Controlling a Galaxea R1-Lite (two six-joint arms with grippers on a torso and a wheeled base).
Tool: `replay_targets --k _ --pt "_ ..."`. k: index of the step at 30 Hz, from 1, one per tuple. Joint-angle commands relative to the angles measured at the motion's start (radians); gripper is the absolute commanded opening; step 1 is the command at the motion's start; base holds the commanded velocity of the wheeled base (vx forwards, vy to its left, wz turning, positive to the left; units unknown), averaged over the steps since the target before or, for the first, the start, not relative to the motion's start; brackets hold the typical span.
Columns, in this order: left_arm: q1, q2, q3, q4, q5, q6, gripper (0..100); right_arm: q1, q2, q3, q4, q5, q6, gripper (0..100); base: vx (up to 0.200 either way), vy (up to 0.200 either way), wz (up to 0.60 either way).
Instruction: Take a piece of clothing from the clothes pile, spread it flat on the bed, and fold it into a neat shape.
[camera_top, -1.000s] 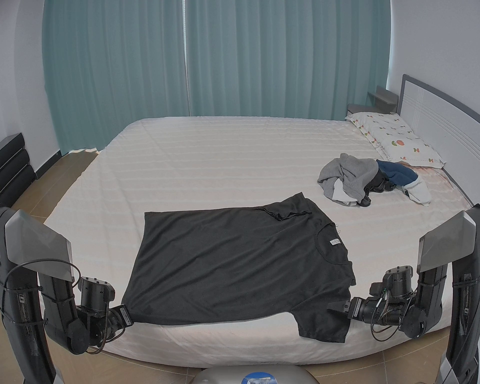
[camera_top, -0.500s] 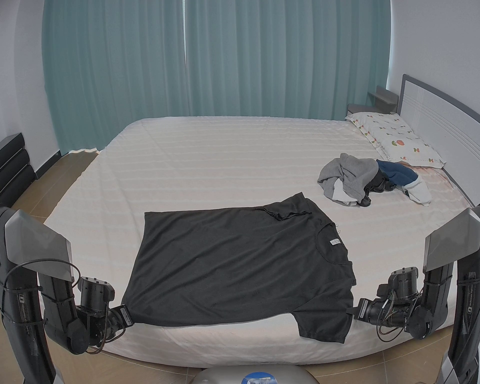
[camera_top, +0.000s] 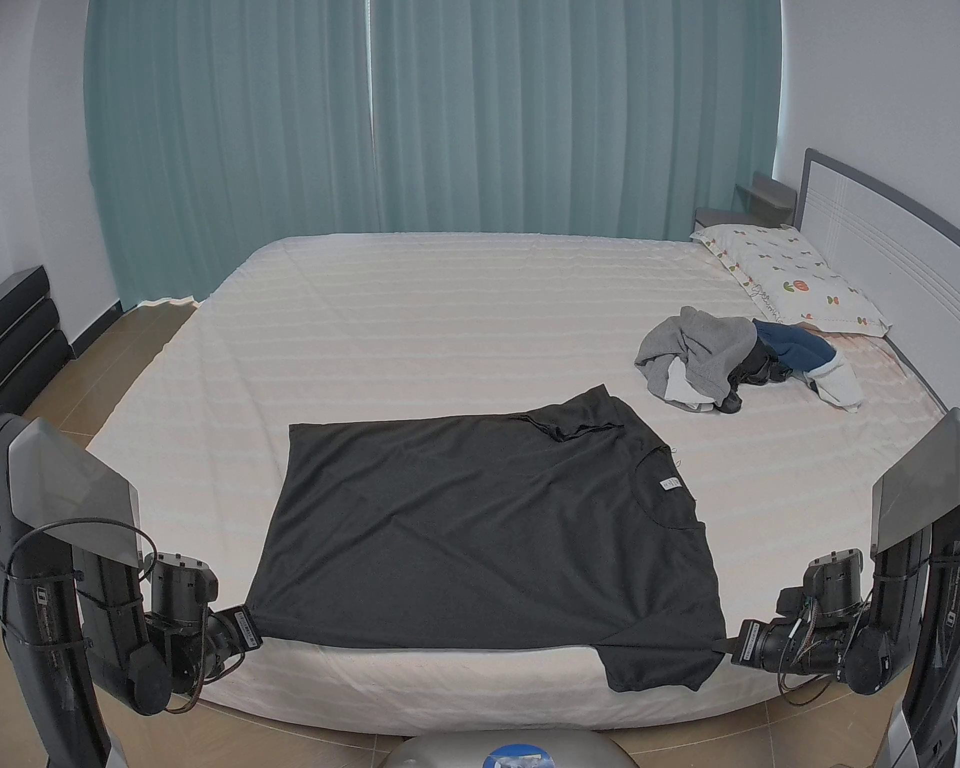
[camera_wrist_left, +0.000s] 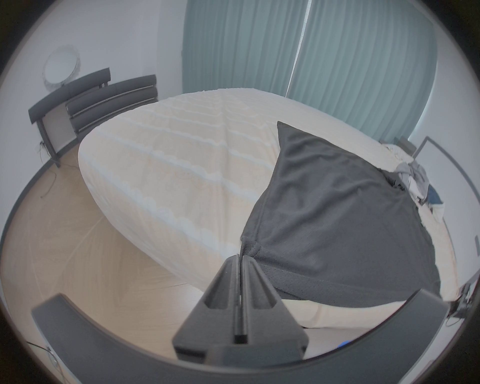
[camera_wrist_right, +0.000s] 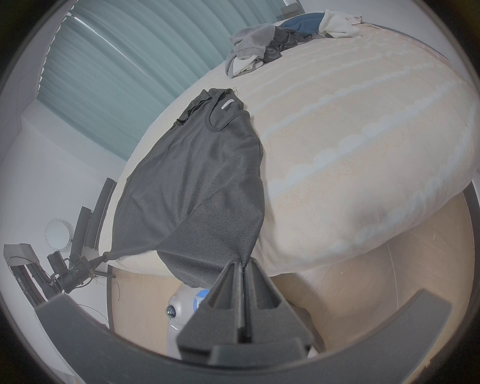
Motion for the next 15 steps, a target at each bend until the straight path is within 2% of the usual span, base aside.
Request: replay_targets --k 1,15 --pt "0.038 0.001 0.045 -0.013 0.000 0.052 0 0.003 -0.005 0.038 0.000 0.002 0.000 0 0.000 0.000 0.00" --pt "0.041 0.013 0.090 -0.045 -0.012 0.078 0 0.021 -0.088 0.038 0.167 -0.006 -0.008 0 0.000 0.000 0.00"
